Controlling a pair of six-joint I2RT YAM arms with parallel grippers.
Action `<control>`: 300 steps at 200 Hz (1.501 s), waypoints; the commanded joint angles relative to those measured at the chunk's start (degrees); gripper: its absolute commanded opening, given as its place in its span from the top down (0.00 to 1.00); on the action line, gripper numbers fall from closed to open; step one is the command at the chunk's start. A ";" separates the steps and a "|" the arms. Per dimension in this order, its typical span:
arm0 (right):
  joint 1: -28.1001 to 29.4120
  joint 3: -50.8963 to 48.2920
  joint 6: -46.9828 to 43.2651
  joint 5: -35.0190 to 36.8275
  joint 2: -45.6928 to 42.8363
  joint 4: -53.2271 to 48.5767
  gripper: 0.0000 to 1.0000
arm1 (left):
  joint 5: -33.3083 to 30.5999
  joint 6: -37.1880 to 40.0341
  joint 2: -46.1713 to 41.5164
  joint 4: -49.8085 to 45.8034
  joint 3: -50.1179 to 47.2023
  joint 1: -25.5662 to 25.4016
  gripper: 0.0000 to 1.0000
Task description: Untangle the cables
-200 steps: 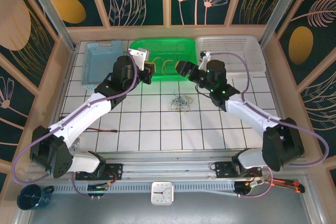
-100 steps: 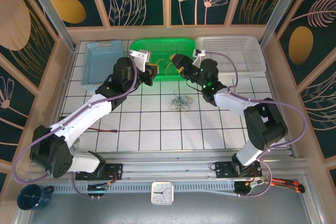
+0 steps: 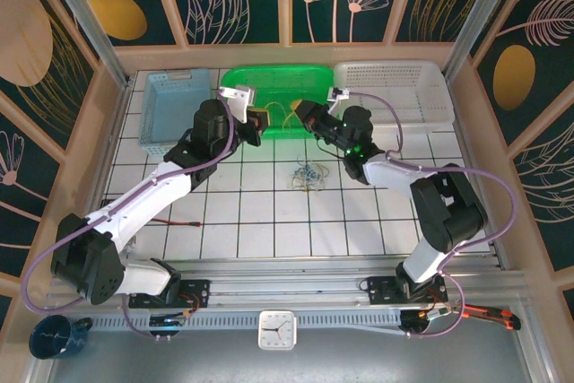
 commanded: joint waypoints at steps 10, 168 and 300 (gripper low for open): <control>-3.14 -5.58 -2.10 1.50 -6.23 0.42 1.00 | -10.37 -3.02 0.56 -1.54 1.65 0.40 1.00; -2.60 -12.72 -4.85 3.52 -13.04 -1.81 0.97 | -19.66 -4.48 3.75 -2.96 8.81 6.57 1.00; -2.30 -13.32 -17.15 6.91 -26.03 -20.55 0.40 | -27.89 -1.51 9.75 -6.15 14.71 22.86 1.00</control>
